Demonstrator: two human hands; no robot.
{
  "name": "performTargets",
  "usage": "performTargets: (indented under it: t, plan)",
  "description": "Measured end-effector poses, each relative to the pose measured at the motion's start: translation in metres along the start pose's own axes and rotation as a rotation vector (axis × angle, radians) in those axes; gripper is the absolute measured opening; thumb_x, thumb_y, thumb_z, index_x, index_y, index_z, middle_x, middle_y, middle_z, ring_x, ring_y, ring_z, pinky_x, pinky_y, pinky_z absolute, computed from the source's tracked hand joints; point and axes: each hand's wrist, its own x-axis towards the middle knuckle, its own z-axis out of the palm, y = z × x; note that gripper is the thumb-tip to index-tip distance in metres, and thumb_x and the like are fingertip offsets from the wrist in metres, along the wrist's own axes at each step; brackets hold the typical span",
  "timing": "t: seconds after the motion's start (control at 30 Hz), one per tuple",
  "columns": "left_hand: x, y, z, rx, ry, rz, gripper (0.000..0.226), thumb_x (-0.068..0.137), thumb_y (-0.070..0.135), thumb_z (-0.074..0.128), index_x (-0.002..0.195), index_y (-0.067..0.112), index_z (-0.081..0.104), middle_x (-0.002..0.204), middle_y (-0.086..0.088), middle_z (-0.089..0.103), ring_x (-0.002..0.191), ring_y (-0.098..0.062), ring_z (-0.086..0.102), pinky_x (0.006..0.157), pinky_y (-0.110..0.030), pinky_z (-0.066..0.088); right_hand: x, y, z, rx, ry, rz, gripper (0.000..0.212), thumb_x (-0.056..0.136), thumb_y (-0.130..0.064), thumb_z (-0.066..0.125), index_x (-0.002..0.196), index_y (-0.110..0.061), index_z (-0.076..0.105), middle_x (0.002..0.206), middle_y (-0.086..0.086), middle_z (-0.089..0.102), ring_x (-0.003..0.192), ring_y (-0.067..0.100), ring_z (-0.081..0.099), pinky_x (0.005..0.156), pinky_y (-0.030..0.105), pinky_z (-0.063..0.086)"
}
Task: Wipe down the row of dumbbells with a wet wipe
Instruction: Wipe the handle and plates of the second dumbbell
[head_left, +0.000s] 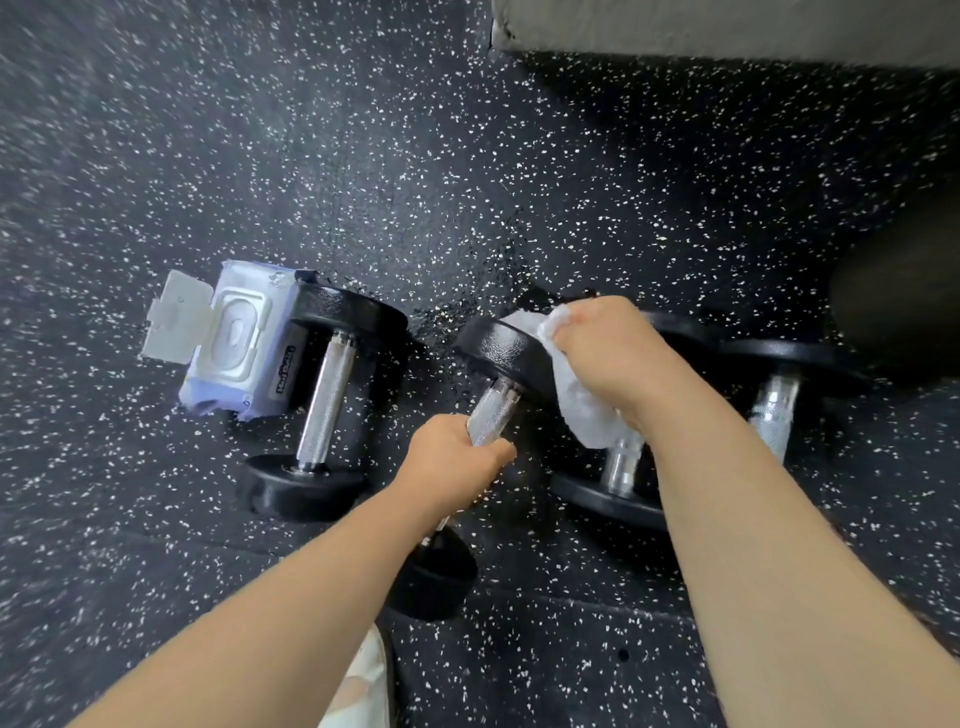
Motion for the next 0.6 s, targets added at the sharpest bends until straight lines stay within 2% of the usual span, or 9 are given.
performTargets:
  t: [0.1,0.17,0.37,0.43,0.5,0.53,0.6]
  plan:
    - [-0.018,0.008,-0.012,0.133,-0.004,0.035,0.035,0.078,0.023,0.067,0.056,0.019,0.040,0.049,0.002,0.045,0.048,-0.021,0.042,0.056,-0.032,0.039,-0.023,-0.004,-0.008,0.027,0.013,0.043,0.029,0.094,-0.006,0.039,0.107,0.011,0.059,0.115,0.032,0.058,0.108,0.043,0.056,0.084,0.042,0.048]
    - [-0.032,0.016,-0.022,0.315,-0.002,0.077,0.031,0.081,0.026,0.065,0.059,0.020,0.043,0.056,0.002,0.050,0.055,-0.021,0.048,0.059,-0.032,0.043,-0.041,-0.003,-0.011,0.072,0.041,0.098,0.029,0.093,-0.006,0.040,0.108,0.010,0.060,0.116,0.031,0.059,0.108,0.043,0.056,0.085,0.041,0.049]
    - [-0.069,0.048,-0.051,0.946,0.020,0.226,0.017,0.086,0.035,0.063,0.085,0.020,0.055,0.075,0.004,0.055,0.075,-0.022,0.060,0.062,-0.030,0.045,-0.086,0.010,-0.010,0.102,0.089,0.194,0.027,0.091,-0.004,0.042,0.107,0.009,0.061,0.114,0.028,0.060,0.107,0.041,0.057,0.083,0.038,0.048]
    - [-0.076,0.057,-0.059,1.124,0.029,0.266,0.013,0.086,0.032,0.061,0.093,0.021,0.059,0.081,0.002,0.058,0.078,-0.023,0.060,0.065,-0.031,0.044,-0.092,0.015,-0.011,0.118,0.098,0.213,0.026,0.089,-0.004,0.045,0.105,0.005,0.064,0.106,0.025,0.063,0.095,0.038,0.059,0.076,0.036,0.048]
    - [-0.078,0.065,-0.064,1.336,0.041,0.297,0.015,0.087,0.028,0.060,0.101,0.023,0.061,0.087,0.003,0.058,0.085,-0.023,0.061,0.067,-0.031,0.041,-0.094,0.015,-0.012,0.158,0.148,0.202,0.027,0.088,-0.004,0.043,0.098,0.000,0.068,0.091,0.016,0.061,0.079,0.030,0.053,0.062,0.029,0.044]
    - [-0.077,0.069,-0.064,1.454,0.034,0.311,0.017,0.088,0.025,0.060,0.104,0.022,0.062,0.090,0.003,0.058,0.089,-0.023,0.063,0.069,-0.031,0.041,-0.095,0.012,-0.012,0.162,0.186,0.167,0.029,0.088,-0.004,0.041,0.095,-0.001,0.069,0.088,0.012,0.060,0.079,0.029,0.052,0.062,0.030,0.044]
    - [-0.072,0.072,-0.062,1.625,-0.031,0.292,0.017,0.089,0.019,0.057,0.105,0.018,0.063,0.096,0.001,0.063,0.094,-0.024,0.064,0.071,-0.029,0.044,-0.094,0.002,-0.009,0.150,0.236,0.091,0.030,0.089,-0.005,0.040,0.095,-0.001,0.069,0.092,0.011,0.065,0.089,0.031,0.058,0.077,0.036,0.051]
